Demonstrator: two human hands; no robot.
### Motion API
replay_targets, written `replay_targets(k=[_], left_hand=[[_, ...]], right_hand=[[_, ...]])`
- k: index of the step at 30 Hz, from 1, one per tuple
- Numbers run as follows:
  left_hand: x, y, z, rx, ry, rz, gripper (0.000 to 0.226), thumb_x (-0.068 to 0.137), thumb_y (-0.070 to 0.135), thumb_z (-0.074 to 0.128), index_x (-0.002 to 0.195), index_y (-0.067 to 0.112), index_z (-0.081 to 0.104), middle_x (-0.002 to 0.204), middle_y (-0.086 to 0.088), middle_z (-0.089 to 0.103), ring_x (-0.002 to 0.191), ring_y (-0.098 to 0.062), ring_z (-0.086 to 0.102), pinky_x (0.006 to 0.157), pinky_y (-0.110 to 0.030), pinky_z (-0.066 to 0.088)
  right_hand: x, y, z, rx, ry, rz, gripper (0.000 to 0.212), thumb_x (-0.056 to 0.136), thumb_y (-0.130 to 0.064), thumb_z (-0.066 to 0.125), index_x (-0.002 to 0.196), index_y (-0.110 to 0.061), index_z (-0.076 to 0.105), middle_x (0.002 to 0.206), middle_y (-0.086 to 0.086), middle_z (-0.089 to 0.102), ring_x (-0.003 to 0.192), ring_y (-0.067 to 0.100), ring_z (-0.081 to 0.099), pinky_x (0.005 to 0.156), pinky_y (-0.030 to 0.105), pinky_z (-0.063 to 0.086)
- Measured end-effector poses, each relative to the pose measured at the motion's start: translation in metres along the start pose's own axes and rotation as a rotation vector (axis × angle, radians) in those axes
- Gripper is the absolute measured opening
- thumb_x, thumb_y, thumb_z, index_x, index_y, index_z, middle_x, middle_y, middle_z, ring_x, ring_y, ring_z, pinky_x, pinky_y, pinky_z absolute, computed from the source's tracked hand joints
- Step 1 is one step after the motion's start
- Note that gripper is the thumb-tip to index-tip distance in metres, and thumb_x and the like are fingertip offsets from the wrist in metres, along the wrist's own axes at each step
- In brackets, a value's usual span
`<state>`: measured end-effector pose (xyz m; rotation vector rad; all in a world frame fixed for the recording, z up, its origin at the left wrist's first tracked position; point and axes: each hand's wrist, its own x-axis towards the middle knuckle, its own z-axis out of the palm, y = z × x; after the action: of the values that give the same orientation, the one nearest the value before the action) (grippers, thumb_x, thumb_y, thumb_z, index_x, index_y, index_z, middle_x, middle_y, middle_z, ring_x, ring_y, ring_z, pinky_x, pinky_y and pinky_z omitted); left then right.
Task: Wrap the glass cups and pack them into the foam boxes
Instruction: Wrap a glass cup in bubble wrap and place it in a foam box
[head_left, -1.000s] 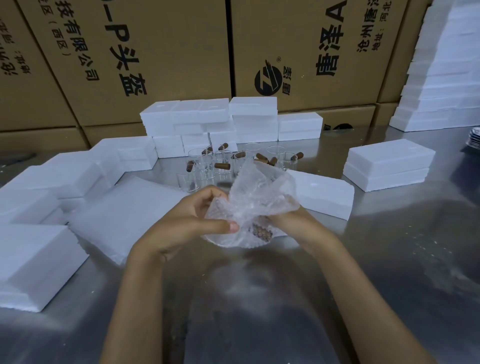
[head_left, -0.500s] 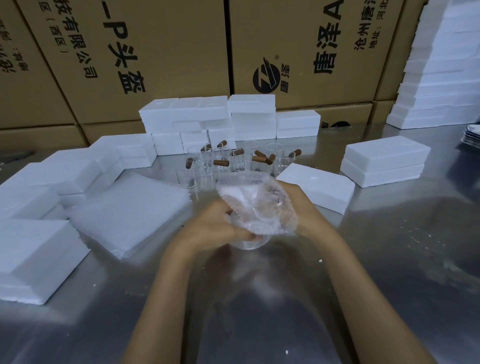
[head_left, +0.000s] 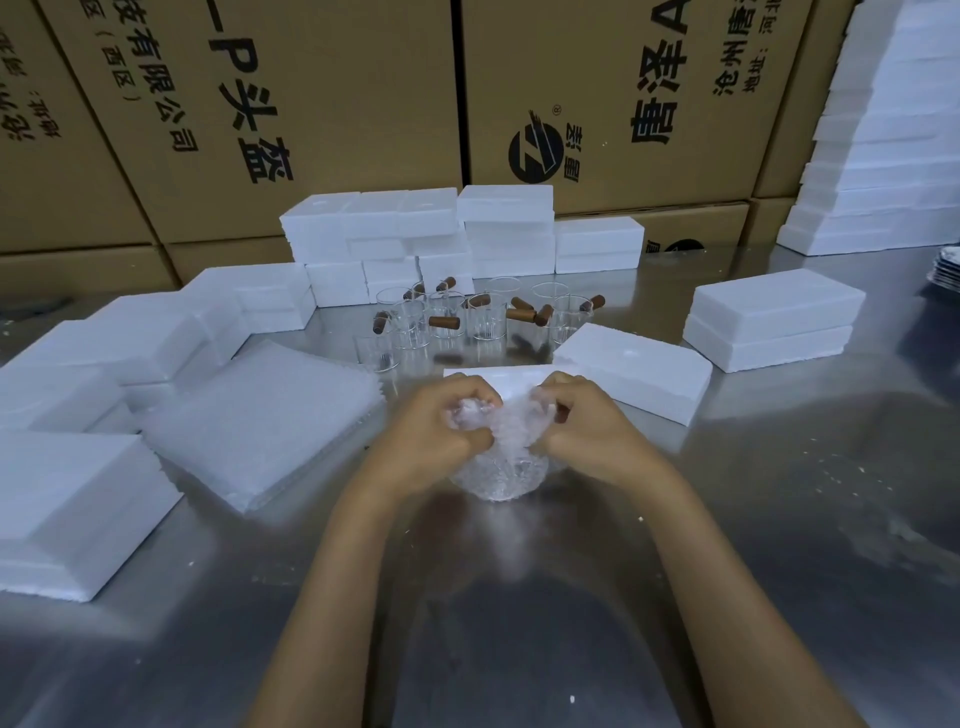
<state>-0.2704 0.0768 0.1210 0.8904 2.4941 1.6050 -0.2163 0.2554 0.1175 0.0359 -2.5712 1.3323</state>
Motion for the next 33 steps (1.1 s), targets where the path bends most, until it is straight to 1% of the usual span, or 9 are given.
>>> replay_targets(k=[3,7,11,15,17,20,23,28,33], left_hand=[[0.003,-0.005,0.009,0.114,0.010,0.020,0.033,0.076,-0.006,0.070,0.076,0.027,0.069,0.088,0.007,0.066,0.080,-0.011,0.055,0.072,-0.023,0.038],[0.001,-0.003,0.016,0.298,0.058,0.093,0.022,0.074,0.012,0.055,0.081,0.015,0.076,0.083,0.012,0.066,0.088,-0.013,0.056,0.076,-0.026,0.042],[-0.002,0.004,0.012,0.362,-0.019,0.054,0.025,0.072,0.027,0.052,0.083,0.023,0.074,0.086,0.014,0.066,0.092,-0.012,0.055,0.080,-0.032,0.047],[-0.004,0.011,-0.003,0.056,0.039,-0.081,0.020,0.066,0.031,0.057,0.083,0.031,0.068,0.073,0.018,0.066,0.060,-0.007,0.050,0.061,-0.026,0.047],[-0.004,0.013,-0.008,0.073,0.050,-0.066,0.017,0.065,0.030,0.056,0.075,0.031,0.071,0.060,0.017,0.061,0.051,-0.005,0.047,0.053,-0.018,0.043],[-0.005,0.011,-0.006,0.239,-0.016,-0.034,0.024,0.065,0.029,0.050,0.066,0.028,0.074,0.069,0.007,0.069,0.057,-0.012,0.057,0.057,-0.026,0.048],[-0.006,0.005,0.001,0.451,-0.070,-0.052,0.029,0.068,0.029,0.046,0.072,0.033,0.074,0.065,0.001,0.065,0.052,-0.011,0.050,0.055,-0.029,0.047],[-0.006,0.003,0.006,0.582,-0.167,-0.087,0.036,0.072,0.030,0.042,0.082,0.030,0.076,0.086,0.008,0.074,0.079,-0.016,0.068,0.072,-0.038,0.059],[-0.006,0.005,0.002,0.497,-0.131,-0.069,0.033,0.069,0.028,0.043,0.073,0.035,0.075,0.063,0.007,0.065,0.052,-0.009,0.052,0.050,-0.028,0.045]], right_hand=[[-0.005,-0.005,-0.008,0.176,0.017,0.026,0.016,0.081,-0.005,0.067,0.089,-0.017,0.071,0.099,0.007,0.064,0.074,0.010,0.048,0.067,0.026,0.045],[-0.009,-0.008,-0.020,0.374,-0.057,-0.028,0.025,0.076,-0.017,0.061,0.101,-0.017,0.066,0.093,0.000,0.062,0.080,0.009,0.053,0.077,0.026,0.050],[-0.006,-0.006,-0.005,0.168,-0.073,-0.036,0.017,0.080,-0.004,0.072,0.090,-0.016,0.066,0.089,0.000,0.063,0.075,0.011,0.048,0.067,0.021,0.040],[-0.004,-0.002,0.003,0.028,0.002,-0.078,0.017,0.078,-0.014,0.075,0.084,-0.026,0.066,0.086,-0.010,0.066,0.084,0.008,0.054,0.069,0.015,0.036],[-0.005,-0.003,0.007,-0.079,0.007,-0.104,0.011,0.078,-0.021,0.073,0.083,-0.029,0.066,0.083,-0.010,0.064,0.090,0.005,0.052,0.071,0.017,0.038],[-0.007,-0.005,0.012,-0.217,-0.026,-0.129,0.010,0.077,-0.034,0.062,0.077,-0.028,0.070,0.078,-0.009,0.060,0.092,0.005,0.047,0.075,0.025,0.044],[-0.008,-0.008,0.012,-0.237,-0.011,-0.089,0.017,0.076,-0.035,0.056,0.071,-0.030,0.071,0.081,-0.005,0.063,0.091,0.005,0.049,0.076,0.026,0.045],[-0.008,-0.012,0.000,0.034,0.335,-0.088,0.027,0.079,-0.011,0.058,0.059,-0.022,0.072,0.069,-0.004,0.064,0.076,0.010,0.056,0.064,0.027,0.047],[-0.012,-0.016,0.008,-0.187,0.122,-0.049,0.028,0.076,-0.026,0.050,0.062,-0.024,0.074,0.071,0.002,0.050,0.075,0.010,0.052,0.062,0.030,0.040]])
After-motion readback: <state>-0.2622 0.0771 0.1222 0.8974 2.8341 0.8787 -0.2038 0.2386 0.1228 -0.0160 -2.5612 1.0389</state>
